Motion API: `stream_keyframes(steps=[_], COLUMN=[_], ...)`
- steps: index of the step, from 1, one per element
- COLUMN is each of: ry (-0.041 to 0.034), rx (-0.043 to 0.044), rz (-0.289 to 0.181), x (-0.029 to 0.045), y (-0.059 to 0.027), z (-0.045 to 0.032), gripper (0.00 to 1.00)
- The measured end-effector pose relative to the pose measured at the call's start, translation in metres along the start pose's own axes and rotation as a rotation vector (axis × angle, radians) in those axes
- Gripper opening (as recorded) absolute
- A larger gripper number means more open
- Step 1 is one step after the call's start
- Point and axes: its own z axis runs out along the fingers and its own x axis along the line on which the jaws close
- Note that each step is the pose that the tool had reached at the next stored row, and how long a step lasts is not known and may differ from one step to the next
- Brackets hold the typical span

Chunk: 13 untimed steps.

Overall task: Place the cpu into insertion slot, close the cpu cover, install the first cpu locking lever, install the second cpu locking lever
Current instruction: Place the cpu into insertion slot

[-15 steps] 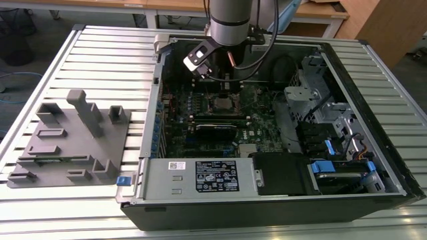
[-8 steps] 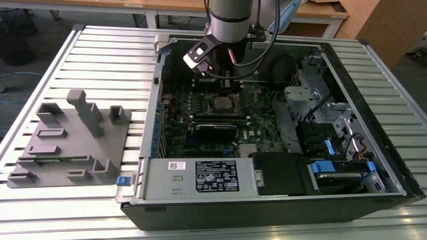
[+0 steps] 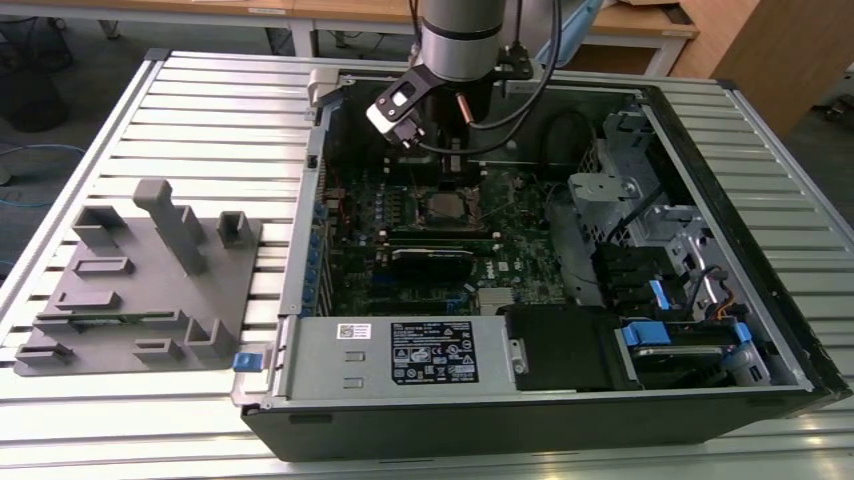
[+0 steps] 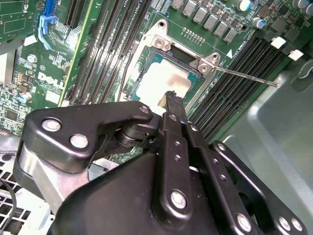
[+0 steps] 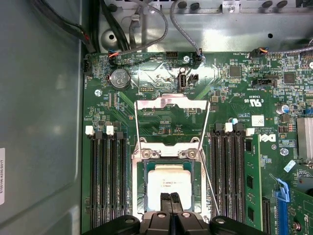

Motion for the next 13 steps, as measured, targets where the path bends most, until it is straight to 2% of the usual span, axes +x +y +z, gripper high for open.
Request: stream_keyframes(steps=[3, 7, 13], ry=[0.0000, 0.0023, 0.0028], rx=[0.0006, 0.0054, 0.0055], rz=[0.000, 0.000, 0.000], x=[0.0000, 0.0000, 0.0000], y=[0.0000, 0.0000, 0.0000], z=[0.0000, 0.0001, 0.0001], gripper=[0.11, 0.11, 0.11])
